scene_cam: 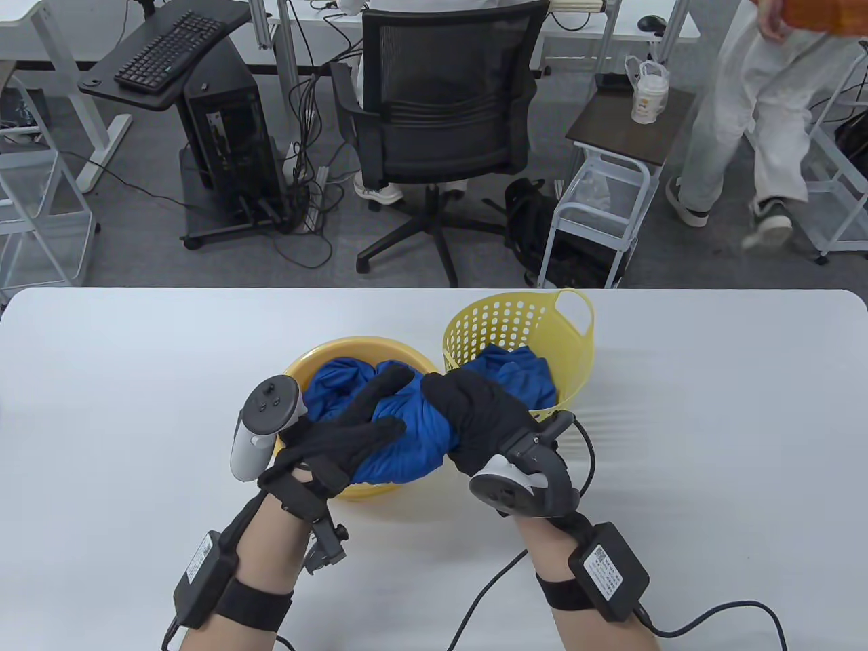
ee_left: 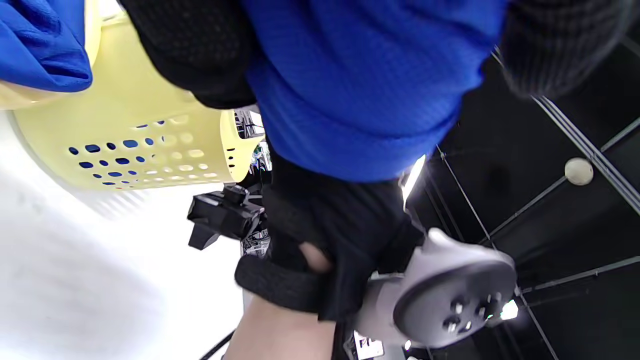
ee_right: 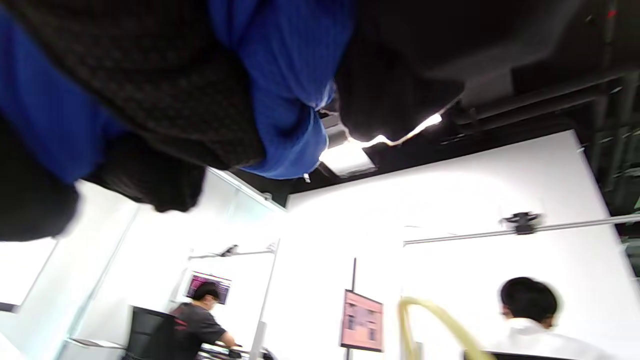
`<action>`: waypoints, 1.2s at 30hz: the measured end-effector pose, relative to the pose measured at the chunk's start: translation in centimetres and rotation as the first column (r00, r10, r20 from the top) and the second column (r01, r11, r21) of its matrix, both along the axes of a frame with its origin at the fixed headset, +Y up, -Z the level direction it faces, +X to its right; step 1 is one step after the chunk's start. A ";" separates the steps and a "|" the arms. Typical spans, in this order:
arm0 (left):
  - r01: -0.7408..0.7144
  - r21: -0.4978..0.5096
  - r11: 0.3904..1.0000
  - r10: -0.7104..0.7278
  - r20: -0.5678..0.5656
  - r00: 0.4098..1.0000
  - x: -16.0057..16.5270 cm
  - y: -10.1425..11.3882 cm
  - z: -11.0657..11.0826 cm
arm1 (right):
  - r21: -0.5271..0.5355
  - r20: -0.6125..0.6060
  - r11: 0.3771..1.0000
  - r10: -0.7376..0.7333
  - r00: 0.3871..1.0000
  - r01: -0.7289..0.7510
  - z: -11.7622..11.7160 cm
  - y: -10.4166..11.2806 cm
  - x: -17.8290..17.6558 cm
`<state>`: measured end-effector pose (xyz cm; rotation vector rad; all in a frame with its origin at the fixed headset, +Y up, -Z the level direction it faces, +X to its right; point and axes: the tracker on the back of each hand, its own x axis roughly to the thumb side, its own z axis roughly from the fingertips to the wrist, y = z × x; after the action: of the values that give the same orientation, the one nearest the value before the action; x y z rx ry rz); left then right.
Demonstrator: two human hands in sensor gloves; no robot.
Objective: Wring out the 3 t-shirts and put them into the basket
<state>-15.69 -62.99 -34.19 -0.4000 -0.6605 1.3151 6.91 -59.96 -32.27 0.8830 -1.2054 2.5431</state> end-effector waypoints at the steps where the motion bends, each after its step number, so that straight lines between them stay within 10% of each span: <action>1: 0.041 0.037 0.998 -0.041 0.009 0.999 0.4 0.2 0.1 | -0.005 0.026 1.000 0.009 1.000 -0.009 -0.1 0.0 0.1; 11: 0.534 0.237 0.812 -0.437 -0.360 0.824 3.3 0.9 1.4 | -0.027 0.268 0.993 0.115 0.956 -0.112 -0.2 -0.6 -0.9; 18: 0.767 0.371 0.523 -0.362 -0.718 0.594 3.4 1.6 2.3 | -0.207 0.177 0.975 -0.037 0.983 0.074 0.2 0.4 -1.0; 36: 0.904 0.319 0.284 -0.293 -0.869 0.399 3.5 1.6 2.8 | -0.549 0.105 0.709 -0.468 0.878 0.443 -2.2 -2.4 -0.2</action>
<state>-12.17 -61.40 -31.36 0.5438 -0.2790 0.1268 6.70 -62.39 -34.48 0.4183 -0.5003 2.2354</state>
